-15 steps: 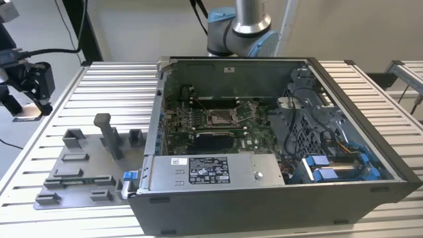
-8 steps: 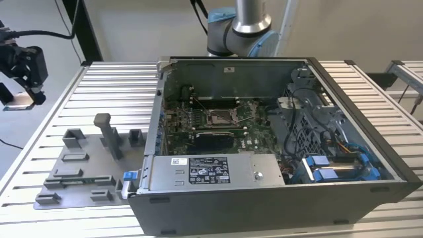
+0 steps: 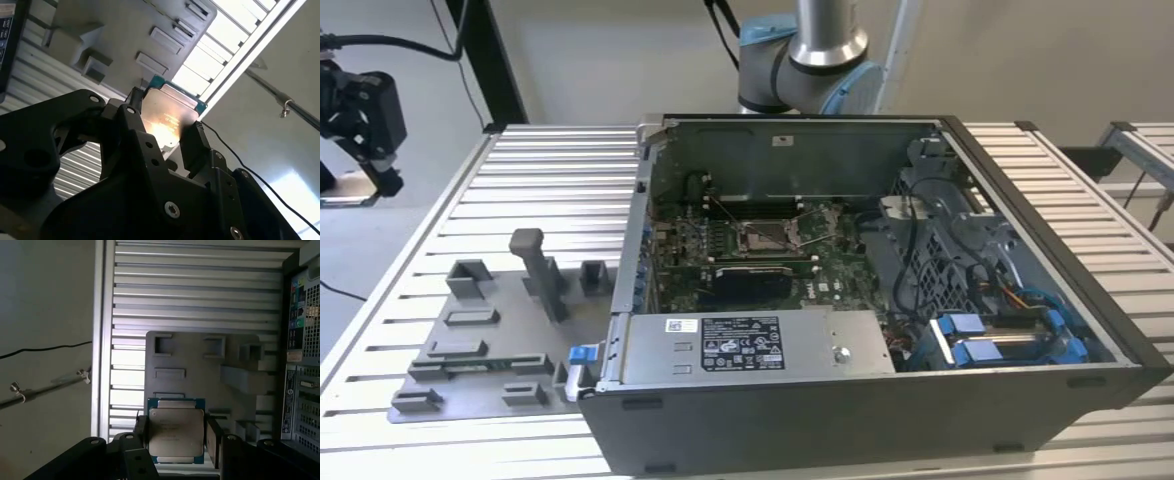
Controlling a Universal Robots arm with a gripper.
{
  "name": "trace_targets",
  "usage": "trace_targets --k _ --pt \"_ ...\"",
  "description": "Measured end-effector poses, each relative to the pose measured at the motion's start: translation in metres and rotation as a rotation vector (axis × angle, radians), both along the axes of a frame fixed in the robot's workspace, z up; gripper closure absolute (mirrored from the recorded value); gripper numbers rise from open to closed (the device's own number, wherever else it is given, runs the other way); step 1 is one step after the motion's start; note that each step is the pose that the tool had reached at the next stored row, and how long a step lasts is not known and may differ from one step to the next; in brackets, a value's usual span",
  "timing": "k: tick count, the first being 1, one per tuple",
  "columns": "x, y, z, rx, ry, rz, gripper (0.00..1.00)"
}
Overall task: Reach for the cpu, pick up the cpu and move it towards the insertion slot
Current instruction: 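Pick up the cpu and move it towards the insertion slot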
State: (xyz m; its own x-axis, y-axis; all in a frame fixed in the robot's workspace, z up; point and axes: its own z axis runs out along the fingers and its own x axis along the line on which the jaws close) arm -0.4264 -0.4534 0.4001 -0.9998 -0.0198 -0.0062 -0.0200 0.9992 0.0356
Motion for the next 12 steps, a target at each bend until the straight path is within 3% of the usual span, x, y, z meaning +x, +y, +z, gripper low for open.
trace_targets --k 4,12 --pt "0.0058 0.0000 0.0014 0.0001 0.0001 0.000 1.00" --pt "0.0333 0.0000 0.0014 0.0001 0.0030 0.000 1.00"
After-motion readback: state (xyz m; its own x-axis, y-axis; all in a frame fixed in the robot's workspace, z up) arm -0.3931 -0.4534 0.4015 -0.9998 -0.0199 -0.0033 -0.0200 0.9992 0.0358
